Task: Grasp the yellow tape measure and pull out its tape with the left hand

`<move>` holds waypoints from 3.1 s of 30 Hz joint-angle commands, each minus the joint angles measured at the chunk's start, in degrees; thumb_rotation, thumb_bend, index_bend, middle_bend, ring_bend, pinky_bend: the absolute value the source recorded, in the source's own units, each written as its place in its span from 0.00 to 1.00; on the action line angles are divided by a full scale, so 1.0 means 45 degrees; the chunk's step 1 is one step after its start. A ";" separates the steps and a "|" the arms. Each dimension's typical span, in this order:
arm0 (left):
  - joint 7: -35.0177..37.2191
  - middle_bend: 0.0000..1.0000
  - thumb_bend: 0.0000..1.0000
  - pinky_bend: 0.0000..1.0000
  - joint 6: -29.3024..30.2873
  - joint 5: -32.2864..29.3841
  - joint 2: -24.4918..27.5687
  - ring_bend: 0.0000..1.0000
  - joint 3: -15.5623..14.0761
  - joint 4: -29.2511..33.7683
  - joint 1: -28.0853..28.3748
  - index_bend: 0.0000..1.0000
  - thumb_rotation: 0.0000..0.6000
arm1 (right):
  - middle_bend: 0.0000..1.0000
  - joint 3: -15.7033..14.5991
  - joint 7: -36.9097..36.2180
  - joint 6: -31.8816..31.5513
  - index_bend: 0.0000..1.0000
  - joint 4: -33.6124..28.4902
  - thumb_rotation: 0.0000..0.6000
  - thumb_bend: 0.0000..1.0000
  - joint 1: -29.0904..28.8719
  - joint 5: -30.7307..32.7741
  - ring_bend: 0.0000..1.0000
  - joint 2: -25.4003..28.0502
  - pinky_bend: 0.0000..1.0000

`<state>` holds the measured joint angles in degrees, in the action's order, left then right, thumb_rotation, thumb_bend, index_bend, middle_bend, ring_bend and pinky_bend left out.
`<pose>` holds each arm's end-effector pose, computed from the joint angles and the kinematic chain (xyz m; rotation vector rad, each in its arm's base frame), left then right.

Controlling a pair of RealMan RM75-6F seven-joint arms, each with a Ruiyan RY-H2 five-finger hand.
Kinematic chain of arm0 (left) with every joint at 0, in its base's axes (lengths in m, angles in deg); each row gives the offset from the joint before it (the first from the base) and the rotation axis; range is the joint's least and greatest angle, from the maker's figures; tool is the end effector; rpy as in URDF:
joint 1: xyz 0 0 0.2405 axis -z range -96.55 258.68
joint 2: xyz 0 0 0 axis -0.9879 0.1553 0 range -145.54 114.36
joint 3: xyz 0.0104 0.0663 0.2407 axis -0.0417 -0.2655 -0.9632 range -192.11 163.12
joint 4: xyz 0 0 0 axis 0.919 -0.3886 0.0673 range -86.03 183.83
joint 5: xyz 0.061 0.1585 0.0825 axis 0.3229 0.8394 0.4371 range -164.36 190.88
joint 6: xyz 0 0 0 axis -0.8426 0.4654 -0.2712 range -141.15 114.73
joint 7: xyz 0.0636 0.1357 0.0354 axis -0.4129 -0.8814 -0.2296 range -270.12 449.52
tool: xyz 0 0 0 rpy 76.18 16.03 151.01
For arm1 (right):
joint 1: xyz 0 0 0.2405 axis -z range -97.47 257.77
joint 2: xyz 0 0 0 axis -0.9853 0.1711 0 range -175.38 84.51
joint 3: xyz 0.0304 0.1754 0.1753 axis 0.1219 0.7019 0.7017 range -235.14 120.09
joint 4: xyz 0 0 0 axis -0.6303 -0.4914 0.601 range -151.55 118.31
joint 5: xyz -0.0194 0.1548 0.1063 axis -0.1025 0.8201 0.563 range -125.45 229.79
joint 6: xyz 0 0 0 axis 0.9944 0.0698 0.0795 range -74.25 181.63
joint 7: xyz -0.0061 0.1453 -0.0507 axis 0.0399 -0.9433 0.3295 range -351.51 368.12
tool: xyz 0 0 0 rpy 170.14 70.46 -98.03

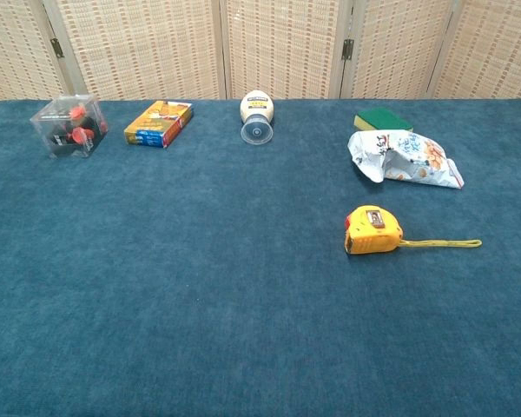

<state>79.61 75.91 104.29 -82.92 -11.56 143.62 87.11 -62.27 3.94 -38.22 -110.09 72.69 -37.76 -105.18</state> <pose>-0.2650 0.1925 0.1615 -1.4478 -0.7379 -0.9552 -0.2843 -0.1765 0.1920 1.4633 -0.8735 0.9774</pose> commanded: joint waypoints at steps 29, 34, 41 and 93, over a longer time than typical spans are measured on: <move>0.0230 0.08 0.43 0.03 0.0299 -0.0051 0.0061 0.06 -0.0044 0.0063 -0.0184 0.08 1.00 | 0.17 0.2753 0.5073 0.8359 0.13 0.0163 1.00 0.15 -0.5331 0.3298 0.17 -0.3768 0.01; 0.0389 0.08 0.43 0.03 0.0272 -0.0146 0.0055 0.06 -0.0035 -0.0056 -0.0210 0.08 1.00 | 0.20 0.2959 0.5726 0.9121 0.23 0.0935 1.00 0.15 -0.6069 0.4237 0.18 -0.4805 0.01; 0.0477 0.08 0.43 0.03 0.0160 -0.0276 0.0044 0.06 -0.0004 -0.0186 -0.0190 0.07 1.00 | 0.22 0.3137 0.6178 0.9468 0.25 0.1775 1.00 0.15 -0.6658 0.5299 0.19 -0.5730 0.01; 0.1560 0.22 0.37 0.31 -0.1969 -0.0448 -0.1209 0.27 0.2054 0.1440 0.3073 0.16 1.00 | 0.58 0.4643 0.7095 0.9215 0.63 -0.1530 1.00 0.15 -0.9018 0.9648 0.45 -0.4274 0.11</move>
<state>86.17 68.20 103.46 -87.25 -3.24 149.20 99.79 -41.88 35.75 3.37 -116.29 32.70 4.84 -124.85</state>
